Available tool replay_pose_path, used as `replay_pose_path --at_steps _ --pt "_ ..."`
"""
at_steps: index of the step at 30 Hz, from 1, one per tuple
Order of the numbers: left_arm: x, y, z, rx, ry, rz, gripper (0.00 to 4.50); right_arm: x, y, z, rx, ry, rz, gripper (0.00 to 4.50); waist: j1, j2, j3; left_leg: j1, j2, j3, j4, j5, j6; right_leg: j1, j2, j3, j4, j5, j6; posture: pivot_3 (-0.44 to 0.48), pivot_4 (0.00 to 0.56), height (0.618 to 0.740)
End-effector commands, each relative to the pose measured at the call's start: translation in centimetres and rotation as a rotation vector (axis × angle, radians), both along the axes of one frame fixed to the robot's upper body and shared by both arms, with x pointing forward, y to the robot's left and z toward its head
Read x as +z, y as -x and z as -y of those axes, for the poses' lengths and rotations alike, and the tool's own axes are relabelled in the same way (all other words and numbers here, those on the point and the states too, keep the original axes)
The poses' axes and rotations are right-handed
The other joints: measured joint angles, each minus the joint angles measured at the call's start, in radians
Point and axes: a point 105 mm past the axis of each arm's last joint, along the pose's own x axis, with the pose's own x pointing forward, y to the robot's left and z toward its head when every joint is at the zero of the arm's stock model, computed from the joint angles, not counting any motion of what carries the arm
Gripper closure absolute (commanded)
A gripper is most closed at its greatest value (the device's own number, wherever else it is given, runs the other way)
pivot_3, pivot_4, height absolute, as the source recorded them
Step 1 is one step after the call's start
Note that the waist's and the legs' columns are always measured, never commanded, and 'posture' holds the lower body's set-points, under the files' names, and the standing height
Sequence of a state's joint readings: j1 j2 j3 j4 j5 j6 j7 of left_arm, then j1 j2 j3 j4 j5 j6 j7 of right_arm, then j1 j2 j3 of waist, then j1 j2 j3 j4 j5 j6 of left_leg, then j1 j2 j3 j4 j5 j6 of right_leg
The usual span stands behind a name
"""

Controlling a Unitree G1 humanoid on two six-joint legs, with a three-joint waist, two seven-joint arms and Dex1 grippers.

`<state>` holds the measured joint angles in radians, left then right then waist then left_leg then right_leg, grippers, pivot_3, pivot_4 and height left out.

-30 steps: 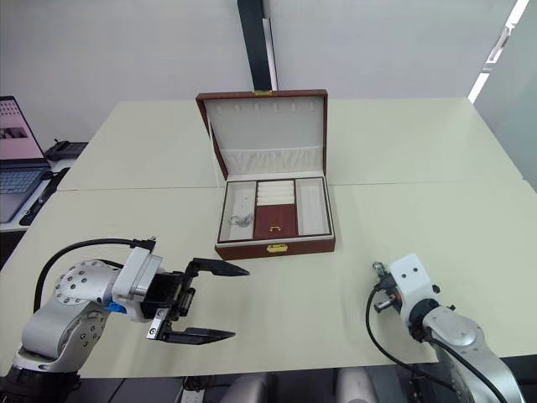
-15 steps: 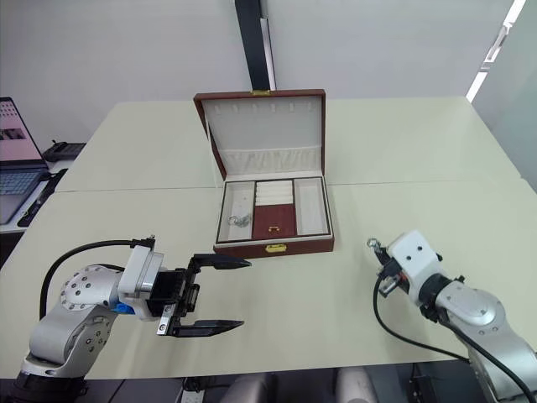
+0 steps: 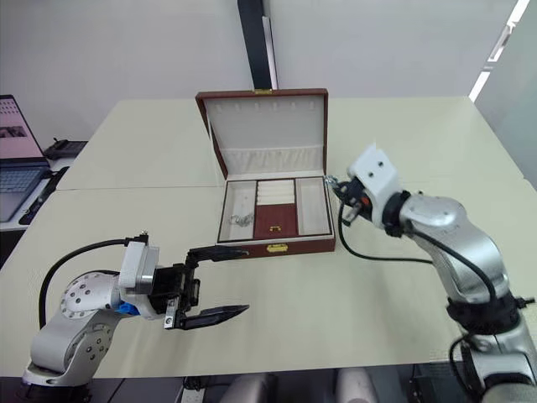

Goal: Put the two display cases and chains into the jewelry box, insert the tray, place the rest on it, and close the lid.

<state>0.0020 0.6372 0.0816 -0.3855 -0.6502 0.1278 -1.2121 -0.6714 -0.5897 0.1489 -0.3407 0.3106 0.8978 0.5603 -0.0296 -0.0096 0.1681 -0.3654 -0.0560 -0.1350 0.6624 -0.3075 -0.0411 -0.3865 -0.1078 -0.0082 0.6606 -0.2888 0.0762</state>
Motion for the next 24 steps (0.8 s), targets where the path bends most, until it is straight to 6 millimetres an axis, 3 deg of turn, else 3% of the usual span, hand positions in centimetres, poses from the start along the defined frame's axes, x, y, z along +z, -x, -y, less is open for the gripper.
replay_pose_path --at_steps 1,12,18,20,24 --pt "0.5 -0.2 -0.2 0.027 0.012 0.037 0.0 0.8 -0.8 -1.1 0.026 -0.006 0.03 4.5 0.0 0.0 0.0 0.0 0.0 0.0 0.0 0.0 0.0 0.0 0.0 0.0 0.0 0.0 0.0 0.0 0.15 0.74" --pt "0.9 -0.5 -0.2 0.083 0.044 0.03 0.0 -2.1 -1.6 -2.7 0.061 0.008 -0.079 4.5 -0.002 0.0 0.0 0.0 0.0 0.001 0.0 0.0 0.0 -0.002 0.0 0.001 0.001 0.0 0.0 0.0 0.15 0.74" --pt "1.2 -0.6 -0.1 0.08 0.046 0.033 0.0 -2.7 -1.7 -2.7 0.055 -0.001 -0.095 4.5 -0.002 0.0 0.0 0.0 0.0 0.001 0.0 0.0 0.0 -0.002 0.0 0.001 0.001 0.0 0.0 0.0 0.15 0.74" --pt "1.5 -0.7 0.0 0.082 0.056 0.034 0.0 -2.7 -1.8 -2.6 0.052 -0.001 -0.095 3.79 -0.002 0.0 0.0 0.0 0.0 0.001 0.0 0.0 0.0 -0.002 0.0 0.001 0.001 0.0 0.0 0.0 0.15 0.74" --pt "2.3 -1.1 0.0 0.111 0.087 0.048 0.0 -2.5 -1.9 -2.3 0.034 -0.011 -0.082 2.88 -0.002 0.0 0.0 0.0 0.0 0.001 0.0 0.0 0.0 -0.002 0.0 0.001 0.001 0.0 0.0 0.0 0.15 0.74"
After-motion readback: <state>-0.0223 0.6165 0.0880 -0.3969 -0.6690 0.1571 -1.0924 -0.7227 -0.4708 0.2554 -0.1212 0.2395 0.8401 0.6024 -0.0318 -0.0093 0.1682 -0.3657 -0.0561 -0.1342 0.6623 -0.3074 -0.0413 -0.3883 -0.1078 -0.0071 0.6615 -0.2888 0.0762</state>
